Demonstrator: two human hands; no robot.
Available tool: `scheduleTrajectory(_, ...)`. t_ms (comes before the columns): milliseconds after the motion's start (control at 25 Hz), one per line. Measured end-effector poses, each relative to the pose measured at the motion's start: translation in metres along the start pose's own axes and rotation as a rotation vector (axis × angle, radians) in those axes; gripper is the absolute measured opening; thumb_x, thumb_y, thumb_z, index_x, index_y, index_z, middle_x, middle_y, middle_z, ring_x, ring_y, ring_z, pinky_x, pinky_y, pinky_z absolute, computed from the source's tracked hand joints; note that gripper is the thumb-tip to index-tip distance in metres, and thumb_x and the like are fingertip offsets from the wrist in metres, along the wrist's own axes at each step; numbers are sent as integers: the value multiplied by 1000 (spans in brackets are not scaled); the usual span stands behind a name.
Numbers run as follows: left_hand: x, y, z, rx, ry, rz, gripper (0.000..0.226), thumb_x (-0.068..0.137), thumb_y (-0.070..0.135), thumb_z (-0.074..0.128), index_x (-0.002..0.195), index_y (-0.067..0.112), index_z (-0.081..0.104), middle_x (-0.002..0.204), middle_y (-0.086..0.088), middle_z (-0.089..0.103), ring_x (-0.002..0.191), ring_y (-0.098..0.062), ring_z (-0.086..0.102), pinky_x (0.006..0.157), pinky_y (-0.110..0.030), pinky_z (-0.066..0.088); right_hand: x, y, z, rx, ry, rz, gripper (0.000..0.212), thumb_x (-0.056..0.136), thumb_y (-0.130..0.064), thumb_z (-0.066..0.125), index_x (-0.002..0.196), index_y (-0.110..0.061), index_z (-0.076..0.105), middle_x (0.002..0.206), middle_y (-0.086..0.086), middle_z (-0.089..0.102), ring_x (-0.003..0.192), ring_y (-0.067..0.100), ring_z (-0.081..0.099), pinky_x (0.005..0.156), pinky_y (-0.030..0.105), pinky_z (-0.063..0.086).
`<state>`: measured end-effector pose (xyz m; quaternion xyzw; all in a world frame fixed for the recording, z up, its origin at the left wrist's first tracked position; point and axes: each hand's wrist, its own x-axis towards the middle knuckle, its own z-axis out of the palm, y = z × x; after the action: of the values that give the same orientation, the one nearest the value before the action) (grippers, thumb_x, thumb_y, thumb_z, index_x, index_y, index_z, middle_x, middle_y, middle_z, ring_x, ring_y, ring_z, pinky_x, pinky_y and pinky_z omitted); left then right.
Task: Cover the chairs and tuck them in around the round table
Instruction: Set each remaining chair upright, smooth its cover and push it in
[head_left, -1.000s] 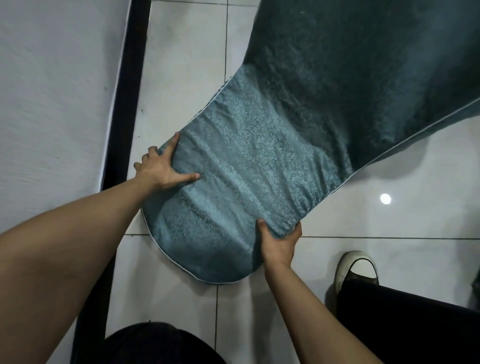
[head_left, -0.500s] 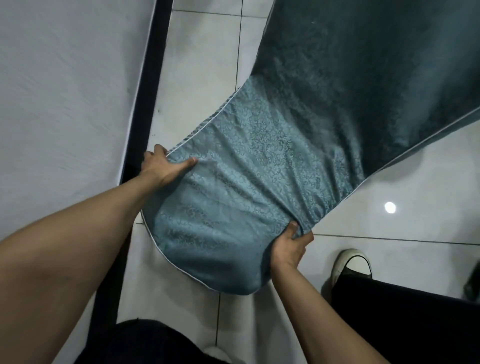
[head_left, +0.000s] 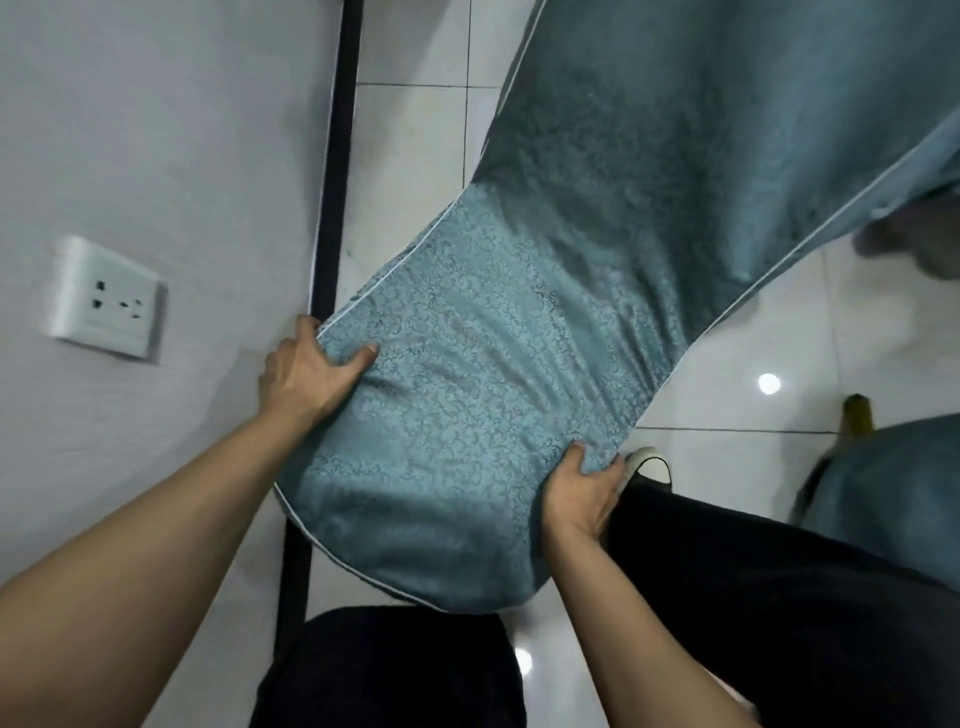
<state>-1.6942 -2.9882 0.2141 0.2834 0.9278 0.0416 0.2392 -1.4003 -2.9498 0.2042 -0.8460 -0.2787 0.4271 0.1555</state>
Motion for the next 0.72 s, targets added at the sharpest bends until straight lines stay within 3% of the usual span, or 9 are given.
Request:
scheduleTrajectory(120, -39, 19, -54, 64, 2, 21, 94, 73, 90, 47, 135, 20, 34, 121, -23, 59, 112, -45, 56, 90, -51, 49, -35, -24, -45, -77, -4, 11, 64, 97, -51, 49, 151, -24, 28, 136, 29, 49, 125, 44, 50, 101, 44, 39)
scheduleTrajectory(320, -80, 51, -129, 122, -87, -72, 100, 72, 85, 57, 139, 16, 31, 130, -24, 55, 120, -44, 54, 96, -50, 47, -78, -54, -107, -206, -44, 28, 62, 98, -56, 43, 148, -20, 30, 134, 29, 51, 124, 44, 51, 99, 46, 40)
scheduleTrajectory(600, -131, 72, -219, 191, -142, -102, 86, 78, 73, 63, 136, 14, 37, 132, -18, 57, 122, -40, 54, 98, -49, 46, -142, -85, -180, -299, -115, 70, 63, 97, -47, 49, 146, -13, 30, 140, 29, 46, 128, 45, 47, 103, 46, 38)
scheduleTrajectory(720, -152, 94, -248, 167, -158, -64, 76, 83, 62, 63, 134, 11, 40, 131, -18, 59, 120, -38, 56, 97, -45, 48, -160, -108, -211, -352, -94, -9, 63, 93, -43, 52, 144, -12, 34, 136, 31, 44, 125, 47, 45, 105, 47, 37)
